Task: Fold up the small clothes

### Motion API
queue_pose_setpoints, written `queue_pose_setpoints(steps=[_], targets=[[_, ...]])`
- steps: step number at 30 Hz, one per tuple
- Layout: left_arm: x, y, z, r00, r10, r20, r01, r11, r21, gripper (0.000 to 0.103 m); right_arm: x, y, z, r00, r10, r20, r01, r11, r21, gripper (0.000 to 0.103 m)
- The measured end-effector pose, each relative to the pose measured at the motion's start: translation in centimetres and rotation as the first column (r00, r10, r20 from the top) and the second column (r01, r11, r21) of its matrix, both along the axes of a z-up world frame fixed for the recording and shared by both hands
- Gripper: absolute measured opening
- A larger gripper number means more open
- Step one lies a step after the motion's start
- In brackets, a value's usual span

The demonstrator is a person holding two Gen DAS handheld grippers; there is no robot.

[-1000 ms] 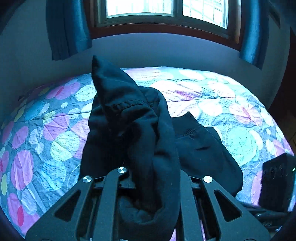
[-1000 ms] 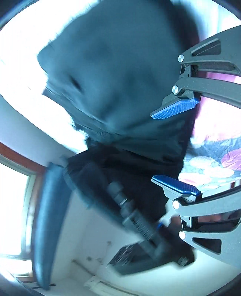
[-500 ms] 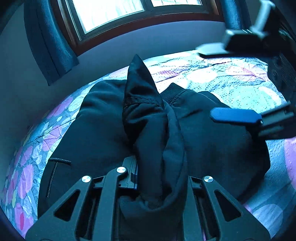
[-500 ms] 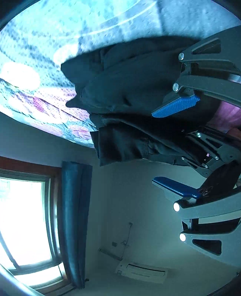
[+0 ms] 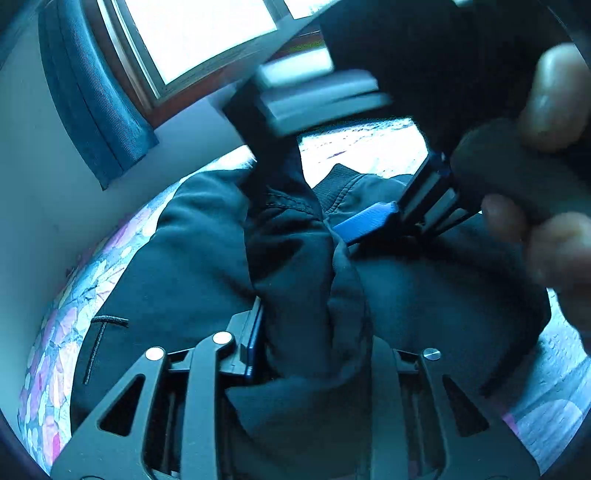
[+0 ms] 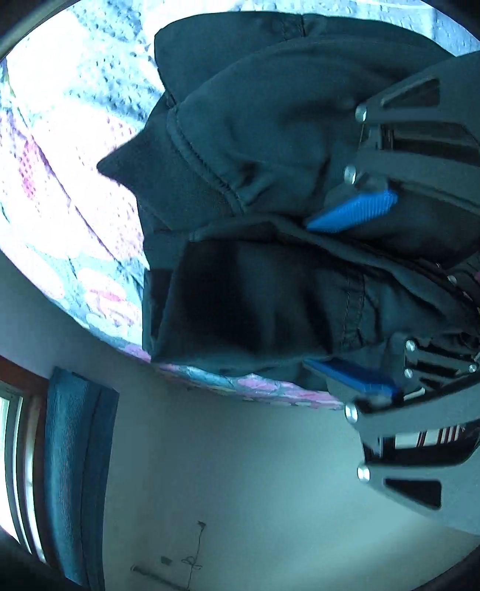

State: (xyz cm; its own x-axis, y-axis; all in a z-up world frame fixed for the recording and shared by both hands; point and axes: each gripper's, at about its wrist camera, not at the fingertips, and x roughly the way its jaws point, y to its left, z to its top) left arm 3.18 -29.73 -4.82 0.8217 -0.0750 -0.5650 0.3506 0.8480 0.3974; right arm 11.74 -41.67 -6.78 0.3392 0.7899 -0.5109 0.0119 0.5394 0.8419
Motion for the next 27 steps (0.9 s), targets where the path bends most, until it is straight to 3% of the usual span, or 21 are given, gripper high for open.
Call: queue_pose_setpoints(steps=[2,5,10,11,12,17,21,23,27], targets=[[-0.3,0.4,0.3,1.0,-0.011,-0.011,0.011,1.0,-0.014,0.031,0.3,-0.3,-0.5,1.0,-0.008,-0.01,0.008,1.0,0.01,0.034],[-1.2,1.3,0.8,0.999,-0.033,-0.023,0.033,0.999,-0.03,0.034,0.2,-0.8,-1.7,1.0,-0.004,-0.026,0.005,1.0,0.028,0.022],[-3.6,3.8,2.0,0.998,-0.059,-0.019,0.058,0.997,-0.055,0.036,0.2,-0.5,-2.1,1.0,0.018,-0.016,-0.017,0.998,0.063,0.018],[-4.2,4.4,2.3,0.998,-0.065,-0.015,0.064,0.996,-0.063,0.042,0.2,-0.4,-2.1,1.0,0.019,-0.013,-0.018,0.998,0.066,0.016],[-5.2,4.7,2.4,0.998,-0.067,0.006,0.067,0.995,-0.071,0.051,0.3,-0.5,-2.2,1.0,0.009,-0.012,-0.008,0.998,0.063,0.016],[-9.3,5.8,3.5,0.984,-0.104,0.146,0.113,0.992,-0.052,0.063,-0.1,-2.3,-2.7,0.999,-0.04,-0.017,0.042,0.991,0.131,0.015],[-11.1,8.9,3.2,0.975,-0.027,0.222,0.034,0.999,-0.029,0.073,-0.5,-3.4,-2.7,0.998,-0.059,-0.015,0.061,0.988,0.145,0.014],[-10.8,10.1,2.6,0.976,-0.004,0.219,0.005,1.0,-0.007,0.075,-1.2,-4.4,-2.8,0.997,-0.069,-0.019,0.071,0.986,0.152,0.014],[-8.7,10.9,0.9,0.991,-0.005,0.134,-0.003,0.998,0.061,0.075,-0.8,-4.2,-2.7,0.996,-0.087,-0.024,0.089,0.984,0.153,0.014]])
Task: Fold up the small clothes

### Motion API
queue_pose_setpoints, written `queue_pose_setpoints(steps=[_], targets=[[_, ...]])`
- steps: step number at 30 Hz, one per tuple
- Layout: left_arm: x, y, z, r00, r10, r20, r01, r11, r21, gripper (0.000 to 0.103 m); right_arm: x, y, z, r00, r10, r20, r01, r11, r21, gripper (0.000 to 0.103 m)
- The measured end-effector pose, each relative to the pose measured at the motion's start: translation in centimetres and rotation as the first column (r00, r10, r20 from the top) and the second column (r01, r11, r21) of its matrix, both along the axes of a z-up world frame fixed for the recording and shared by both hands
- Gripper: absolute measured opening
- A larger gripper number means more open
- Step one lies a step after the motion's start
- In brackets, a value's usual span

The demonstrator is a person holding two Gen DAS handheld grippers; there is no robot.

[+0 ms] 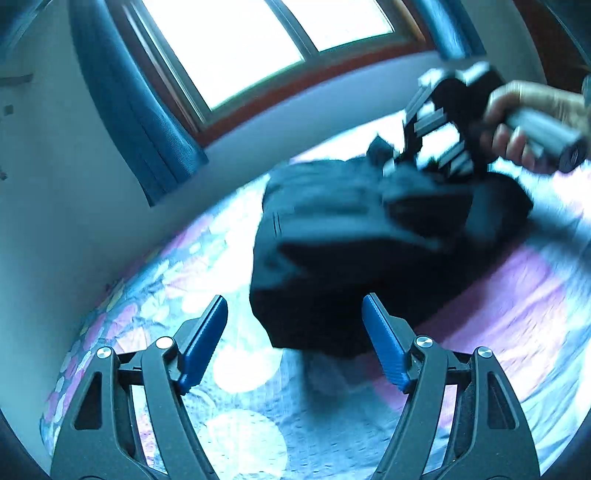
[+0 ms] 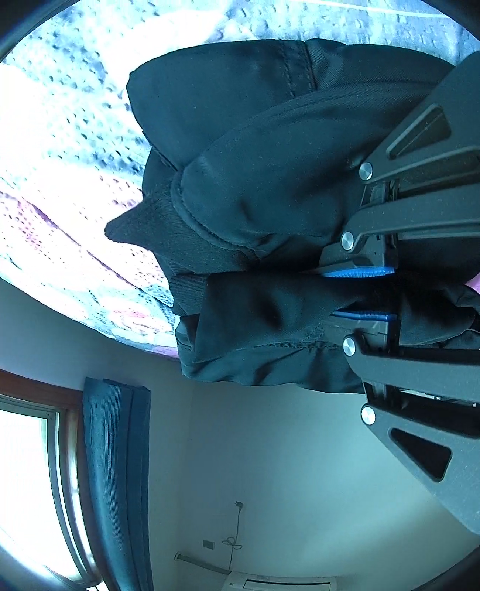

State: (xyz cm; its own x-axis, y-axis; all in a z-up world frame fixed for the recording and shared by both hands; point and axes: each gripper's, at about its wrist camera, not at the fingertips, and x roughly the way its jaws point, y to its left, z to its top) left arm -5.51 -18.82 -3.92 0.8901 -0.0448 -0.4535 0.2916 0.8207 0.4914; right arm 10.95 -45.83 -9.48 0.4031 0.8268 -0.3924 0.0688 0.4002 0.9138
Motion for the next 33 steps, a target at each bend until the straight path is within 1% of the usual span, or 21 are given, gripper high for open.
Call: queue_pose_setpoints(steps=[2,4,6,7,8,9,10,11,13,15,17,19,21,22,23,24,25,26,28,30,33], targets=[[0.7,0.4,0.1,0.999,0.001,-0.046,-0.002,1.0,-0.022,0.075,-0.5,-0.2,0.1,1.0,-0.005,-0.001,0.005,1.0,-0.007,0.014],[1.6,0.6,0.0,0.995,0.008,-0.103,-0.011,1.0,-0.025,0.075,-0.9,-0.5,0.1,1.0,-0.003,-0.006,0.003,1.0,-0.009,0.014],[2.7,1.2,-0.4,0.988,0.017,-0.152,-0.025,0.998,-0.049,0.075,-1.2,-0.5,0.2,1.0,-0.005,-0.013,0.004,1.0,-0.026,0.017],[3.0,1.3,-0.5,0.985,0.011,-0.172,-0.021,0.998,-0.059,0.075,-1.5,-0.6,0.3,1.0,-0.015,-0.015,0.014,1.0,-0.028,0.023],[3.3,1.3,-0.5,0.984,0.014,-0.177,-0.025,0.998,-0.06,0.075,-1.9,-0.7,0.4,1.0,-0.022,-0.017,0.022,0.999,-0.029,0.034],[3.4,1.3,-0.5,0.985,0.017,-0.17,-0.028,0.998,-0.059,0.075,-2.6,-0.7,0.7,1.0,-0.02,-0.013,0.02,0.999,-0.026,0.041],[3.4,1.2,-0.5,0.986,0.015,-0.164,-0.025,0.998,-0.059,0.075,-3.3,-0.7,0.9,1.0,-0.017,-0.003,0.017,1.0,-0.017,0.054],[3.4,1.2,-0.5,0.987,0.013,-0.157,-0.023,0.998,-0.062,0.075,-4.0,-0.6,1.1,1.0,-0.016,0.009,0.016,1.0,-0.007,0.065],[3.8,1.1,-0.6,0.988,0.012,-0.157,-0.021,0.998,-0.058,0.075,-5.7,-0.2,1.6,0.999,-0.013,0.032,0.012,1.0,0.023,0.073],[4.0,1.2,-0.7,0.986,0.017,-0.166,-0.028,0.998,-0.059,0.075,-6.8,0.6,1.6,1.0,-0.003,0.031,0.002,0.999,0.037,0.076],[4.7,1.6,-0.6,0.984,0.019,-0.178,-0.033,0.997,-0.075,0.075,-7.4,1.8,1.2,0.999,0.037,0.015,-0.038,0.999,0.036,0.077],[4.8,2.1,-0.6,0.982,0.03,-0.187,-0.048,0.995,-0.091,0.075,-7.4,3.0,0.8,0.998,0.067,0.002,-0.067,0.998,0.013,0.077],[5.1,2.3,-0.6,0.979,0.038,-0.201,-0.059,0.993,-0.103,0.075,-7.1,3.8,0.4,0.997,0.079,-0.006,-0.079,0.997,0.009,0.077],[5.3,2.4,-0.7,0.977,0.042,-0.21,-0.066,0.992,-0.108,0.075,-7.0,4.1,0.3,0.997,0.082,-0.005,-0.082,0.997,0.007,0.077],[5.5,2.6,-0.7,0.975,0.048,-0.218,-0.074,0.991,-0.113,0.075,-6.9,4.4,0.3,0.997,0.076,0.0,-0.076,0.997,-0.007,0.069],[5.5,2.7,-0.7,0.974,0.049,-0.222,-0.077,0.99,-0.119,0.075,-6.9,4.5,0.5,0.997,0.072,0.002,-0.072,0.996,-0.045,0.061],[5.5,2.8,-0.7,0.973,0.05,-0.225,-0.08,0.989,-0.125,0.075,-6.9,4.6,0.7,0.997,0.071,0.005,-0.07,0.992,-0.104,0.043],[5.4,3.0,-0.5,0.974,0.053,-0.22,-0.083,0.988,-0.133,0.075,-7.0,4.5,1.1,0.997,0.07,0.019,-0.067,0.988,-0.138,0.013],[4.9,3.1,-0.2,0.978,0.048,-0.203,-0.079,0.986,-0.148,0.075,-7.1,3.8,1.8,0.997,0.064,0.045,-0.06,0.994,-0.087,0.012],[4.4,3.2,0.0,0.982,0.049,-0.182,-0.076,0.987,-0.145,0.075,-7.5,2.6,3.7,0.995,0.03,0.099,-0.02,0.995,-0.1,0.011],[4.2,3.1,0.1,0.984,0.049,-0.172,-0.072,0.988,-0.133,0.075,-8.3,0.0,6.9,0.984,-0.013,0.18,0.022,0.999,-0.048,0.01]])
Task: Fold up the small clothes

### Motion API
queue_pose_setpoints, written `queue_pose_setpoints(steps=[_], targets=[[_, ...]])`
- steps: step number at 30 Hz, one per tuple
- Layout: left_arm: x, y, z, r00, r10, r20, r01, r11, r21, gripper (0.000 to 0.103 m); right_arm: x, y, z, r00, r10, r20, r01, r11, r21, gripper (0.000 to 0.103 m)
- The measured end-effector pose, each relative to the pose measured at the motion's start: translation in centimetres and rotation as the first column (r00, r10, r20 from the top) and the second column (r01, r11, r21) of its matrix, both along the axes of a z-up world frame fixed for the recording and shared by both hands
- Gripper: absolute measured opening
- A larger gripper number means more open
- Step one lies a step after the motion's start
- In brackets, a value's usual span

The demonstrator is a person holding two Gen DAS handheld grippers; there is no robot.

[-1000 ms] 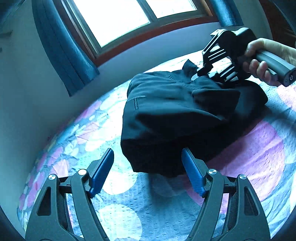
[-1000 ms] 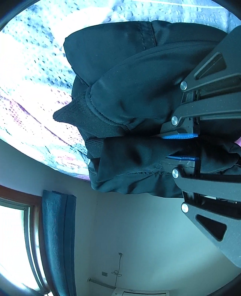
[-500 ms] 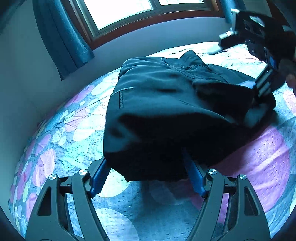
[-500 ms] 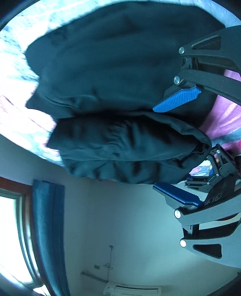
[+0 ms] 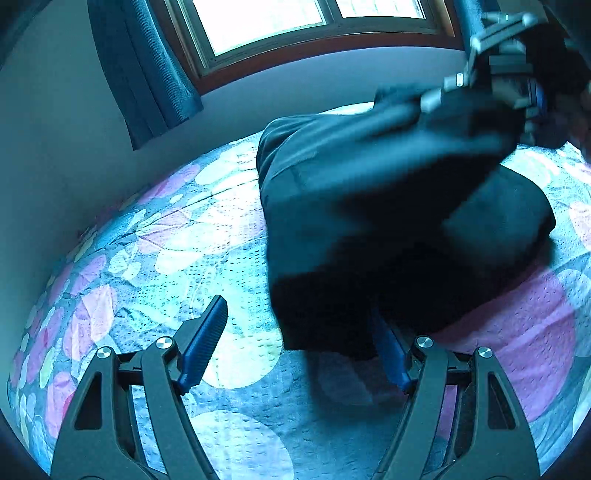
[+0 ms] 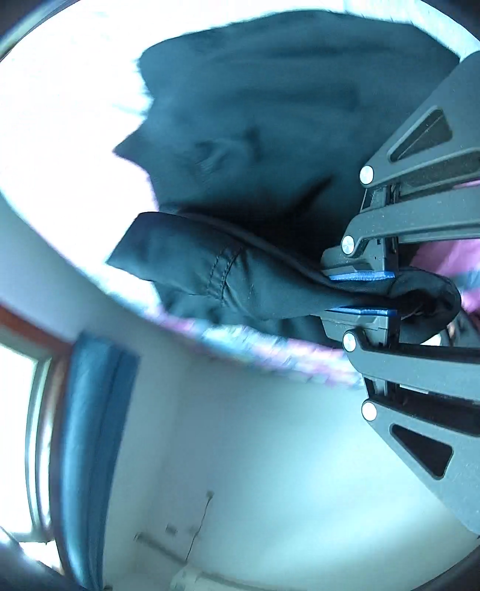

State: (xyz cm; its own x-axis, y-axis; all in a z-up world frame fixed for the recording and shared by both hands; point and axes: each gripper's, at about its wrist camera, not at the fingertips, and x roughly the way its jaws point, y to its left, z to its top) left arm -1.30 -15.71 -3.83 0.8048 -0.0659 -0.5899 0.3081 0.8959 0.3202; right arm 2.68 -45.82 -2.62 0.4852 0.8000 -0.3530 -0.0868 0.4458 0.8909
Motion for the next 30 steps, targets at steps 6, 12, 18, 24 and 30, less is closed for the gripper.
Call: queue_pose_setpoints(steps=[6,12,18,24,30], targets=[[0.3,0.1,0.4,1.0,-0.014,-0.02,0.013,0.998,-0.067,0.076,-2.8,-4.8,1.7,0.996,-0.061,0.068,0.062,0.998,-0.012,0.01],[2.4,1.7,-0.7,0.988,0.014,-0.155,-0.042,0.982,-0.182,0.084,-4.7,-7.2,-6.3,0.991,-0.105,-0.083,0.105,0.994,-0.007,0.009],[3.2,2.5,-0.8,0.982,0.013,-0.186,-0.053,0.976,-0.211,0.086,-5.7,-7.6,-9.6,0.988,-0.107,-0.116,0.117,0.99,0.084,0.009],[3.6,2.7,-1.2,0.978,0.031,-0.206,-0.073,0.976,-0.204,0.086,-8.1,-8.5,-7.4,0.993,-0.073,-0.093,0.087,0.985,0.148,0.05],[3.5,2.5,-1.3,0.977,0.031,-0.213,-0.075,0.977,-0.2,0.086,-9.1,-5.7,-5.4,0.997,-0.031,-0.075,0.034,0.998,0.046,0.069]])
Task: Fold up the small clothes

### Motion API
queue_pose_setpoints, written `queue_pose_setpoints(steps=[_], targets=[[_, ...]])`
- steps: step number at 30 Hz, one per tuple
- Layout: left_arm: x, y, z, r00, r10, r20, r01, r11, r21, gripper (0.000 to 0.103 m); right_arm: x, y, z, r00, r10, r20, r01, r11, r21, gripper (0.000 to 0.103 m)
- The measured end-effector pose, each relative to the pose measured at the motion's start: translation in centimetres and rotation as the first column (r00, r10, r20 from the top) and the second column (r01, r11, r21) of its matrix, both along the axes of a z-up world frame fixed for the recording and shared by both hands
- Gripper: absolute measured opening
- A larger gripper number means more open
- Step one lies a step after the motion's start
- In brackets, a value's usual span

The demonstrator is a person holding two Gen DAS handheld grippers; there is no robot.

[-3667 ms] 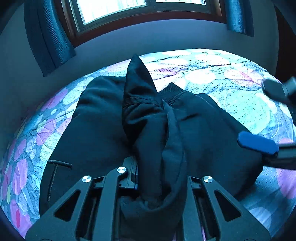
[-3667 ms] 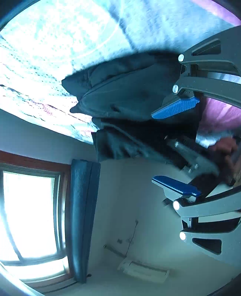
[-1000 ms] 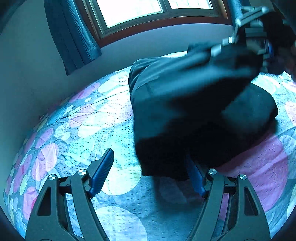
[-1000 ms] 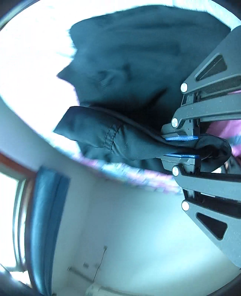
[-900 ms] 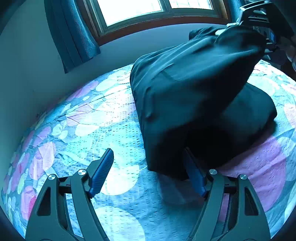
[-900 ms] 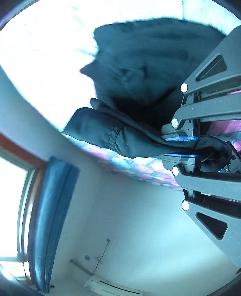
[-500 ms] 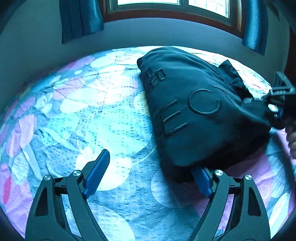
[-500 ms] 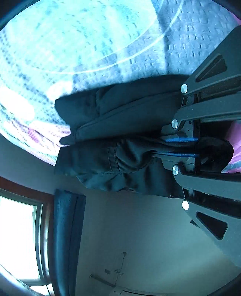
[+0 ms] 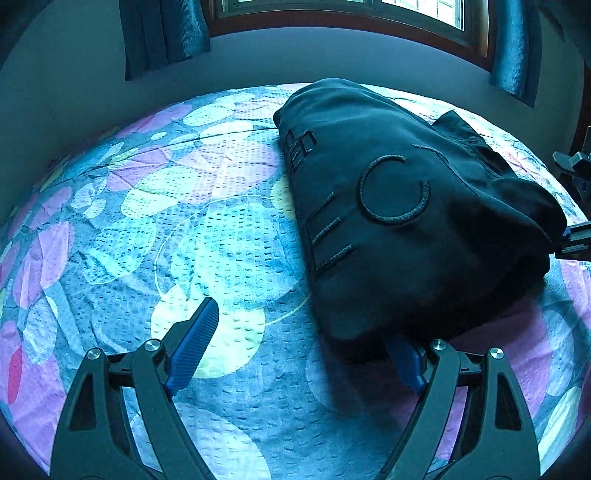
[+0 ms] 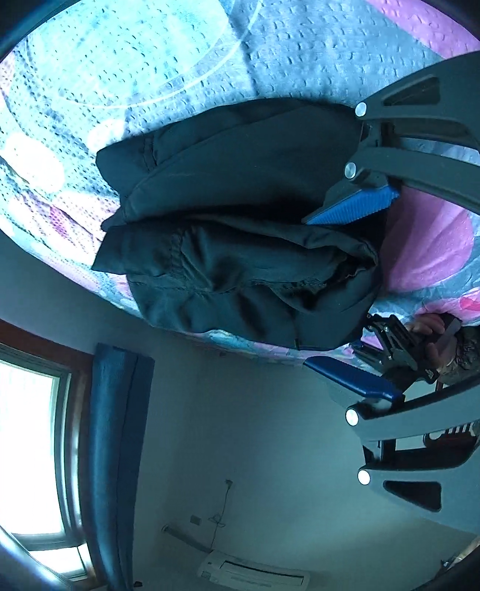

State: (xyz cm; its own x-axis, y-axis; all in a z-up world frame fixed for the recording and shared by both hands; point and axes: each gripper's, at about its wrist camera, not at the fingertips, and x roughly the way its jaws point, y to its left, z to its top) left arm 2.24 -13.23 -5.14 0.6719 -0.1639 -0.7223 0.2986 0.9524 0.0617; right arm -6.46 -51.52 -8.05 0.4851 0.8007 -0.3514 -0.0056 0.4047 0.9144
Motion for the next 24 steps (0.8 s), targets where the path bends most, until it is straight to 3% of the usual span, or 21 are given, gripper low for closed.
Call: queue_pose_setpoints(steps=[1,2,3,4,8,12,16,24], targets=[[0.0,0.0,0.0,1.0,0.0,0.0,0.0,1.0,-0.001,0.086,0.2,0.5,-0.3,1.0,0.012,-0.012,-0.012,1.0,-0.024,0.066],[0.0,0.1,0.0,1.0,0.001,-0.001,-0.001,1.0,-0.003,0.086,0.5,1.0,-0.3,1.0,0.012,-0.024,-0.014,0.998,-0.058,0.036],[0.1,0.1,0.0,1.0,0.002,-0.002,-0.002,1.0,-0.004,0.086,0.8,1.5,-0.2,1.0,0.006,-0.028,-0.009,0.994,-0.105,0.023],[0.1,0.1,0.0,1.0,0.003,-0.004,-0.003,1.0,-0.006,0.086,0.6,1.7,0.0,1.0,0.004,-0.017,-0.006,0.991,-0.135,0.02],[0.2,0.1,-0.1,0.999,-0.012,-0.034,0.01,0.999,-0.039,0.086,-1.8,0.0,1.7,0.994,-0.064,0.083,0.078,0.98,-0.182,0.017],[0.5,-0.6,-0.6,0.998,-0.039,-0.048,0.038,0.999,-0.026,0.088,-1.9,-1.1,-0.6,0.996,-0.088,0.021,0.09,0.964,-0.249,0.017],[1.2,-0.3,-1.1,0.995,-0.044,-0.09,0.039,0.998,-0.058,0.09,-1.0,-1.9,-4.5,0.995,-0.097,-0.025,0.093,0.985,-0.146,0.016],[2.1,0.8,-1.5,0.987,-0.064,-0.148,0.042,0.988,-0.146,0.091,-1.5,-2.7,-5.3,0.995,-0.094,-0.015,0.092,0.99,-0.105,0.015]])
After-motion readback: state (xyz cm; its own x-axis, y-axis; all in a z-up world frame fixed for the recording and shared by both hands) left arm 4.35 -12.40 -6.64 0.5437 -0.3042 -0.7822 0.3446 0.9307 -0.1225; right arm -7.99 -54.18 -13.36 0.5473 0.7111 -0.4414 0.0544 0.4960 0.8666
